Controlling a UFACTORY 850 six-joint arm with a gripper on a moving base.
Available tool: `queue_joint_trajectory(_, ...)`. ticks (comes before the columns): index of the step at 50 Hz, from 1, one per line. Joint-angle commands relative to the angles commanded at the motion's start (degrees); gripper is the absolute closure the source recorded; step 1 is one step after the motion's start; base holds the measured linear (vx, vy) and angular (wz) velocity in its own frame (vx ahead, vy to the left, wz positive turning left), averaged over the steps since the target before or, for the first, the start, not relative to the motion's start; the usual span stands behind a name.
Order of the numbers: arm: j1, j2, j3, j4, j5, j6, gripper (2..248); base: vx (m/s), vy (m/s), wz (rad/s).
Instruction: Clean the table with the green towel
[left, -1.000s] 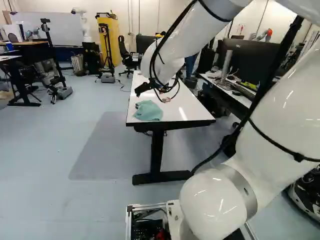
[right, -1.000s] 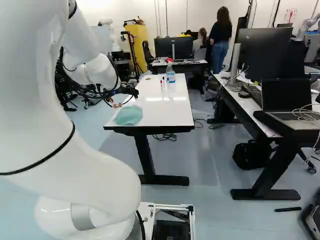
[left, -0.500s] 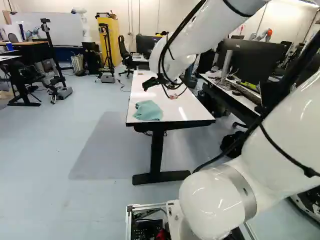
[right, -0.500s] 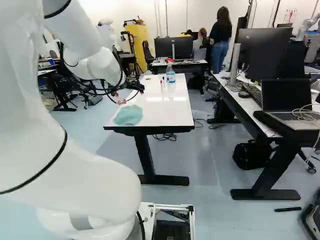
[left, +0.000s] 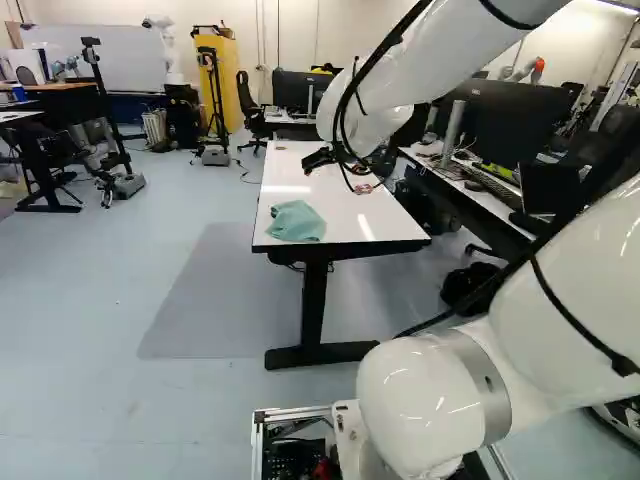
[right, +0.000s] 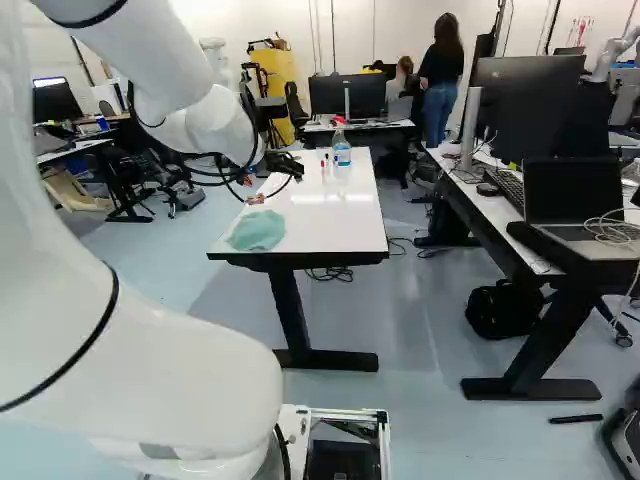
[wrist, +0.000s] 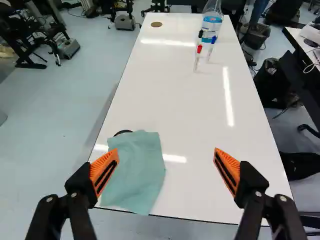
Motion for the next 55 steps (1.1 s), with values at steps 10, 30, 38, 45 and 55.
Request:
queue_joint_trajectory(10, -2.08, 0.25, 0.22, 0.00, 0.00, 0.00, 3, 0.000, 0.000, 0.000)
queue_joint_trajectory(30, -6.28, 0.85, 0.75, 0.00, 0.00, 0.00, 3, 0.000, 0.000, 0.000)
queue_joint_trajectory(38, -7.98, 1.26, 1.12, 0.00, 0.00, 0.00, 3, 0.000, 0.000, 0.000)
queue_joint_trajectory(45, -9.48, 1.76, 1.55, 0.00, 0.00, 0.00, 3, 0.000, 0.000, 0.000)
queue_joint_trajectory(55, -10.66, 2.31, 2.03, 0.00, 0.00, 0.00, 3, 0.000, 0.000, 0.000)
